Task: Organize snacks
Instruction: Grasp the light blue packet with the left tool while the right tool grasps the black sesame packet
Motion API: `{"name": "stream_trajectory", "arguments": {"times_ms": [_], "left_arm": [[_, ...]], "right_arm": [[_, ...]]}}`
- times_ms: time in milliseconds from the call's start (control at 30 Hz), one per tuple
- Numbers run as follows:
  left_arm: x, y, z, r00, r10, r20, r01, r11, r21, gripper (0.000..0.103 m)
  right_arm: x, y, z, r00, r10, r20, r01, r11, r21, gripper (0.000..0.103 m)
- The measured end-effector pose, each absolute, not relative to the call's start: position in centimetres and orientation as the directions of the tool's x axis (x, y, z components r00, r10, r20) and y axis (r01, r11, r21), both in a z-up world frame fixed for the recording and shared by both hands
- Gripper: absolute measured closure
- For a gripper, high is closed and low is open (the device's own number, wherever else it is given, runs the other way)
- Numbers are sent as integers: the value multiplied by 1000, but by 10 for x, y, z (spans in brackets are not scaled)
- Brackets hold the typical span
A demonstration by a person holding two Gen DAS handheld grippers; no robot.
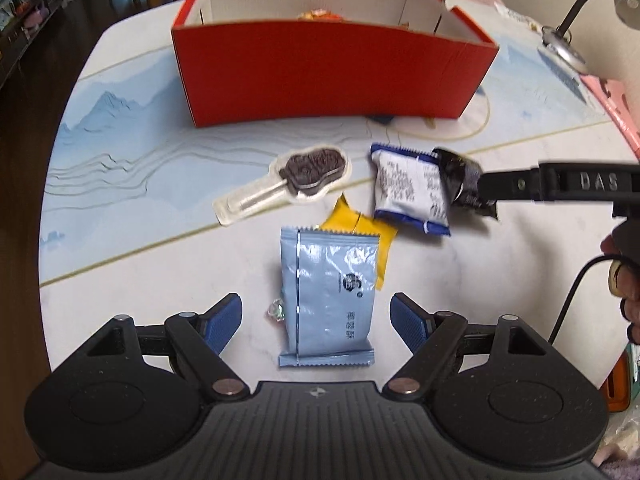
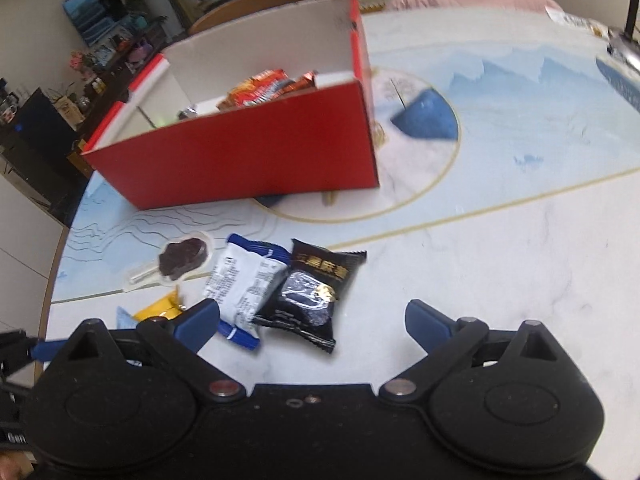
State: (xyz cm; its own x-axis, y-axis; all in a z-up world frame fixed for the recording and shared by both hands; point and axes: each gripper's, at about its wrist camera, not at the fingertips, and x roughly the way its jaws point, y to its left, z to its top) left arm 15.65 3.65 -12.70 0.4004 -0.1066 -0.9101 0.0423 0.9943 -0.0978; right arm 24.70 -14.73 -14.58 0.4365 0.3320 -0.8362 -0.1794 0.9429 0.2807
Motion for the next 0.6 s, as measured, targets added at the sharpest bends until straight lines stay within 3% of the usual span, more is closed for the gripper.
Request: {"name": "stream_trajectory", "arguments": {"times_ms": [467, 600], "left_arm": [[156, 25, -144, 376, -98, -921, 85, 994, -72, 23], [158, 24, -146, 370, -98, -924, 91, 993, -69, 31]], "right_arm": [[270, -137, -166, 414, 310, -855, -103, 950, 295, 27], [271, -135, -168, 412, 319, -854, -107, 947, 302, 32]]}}
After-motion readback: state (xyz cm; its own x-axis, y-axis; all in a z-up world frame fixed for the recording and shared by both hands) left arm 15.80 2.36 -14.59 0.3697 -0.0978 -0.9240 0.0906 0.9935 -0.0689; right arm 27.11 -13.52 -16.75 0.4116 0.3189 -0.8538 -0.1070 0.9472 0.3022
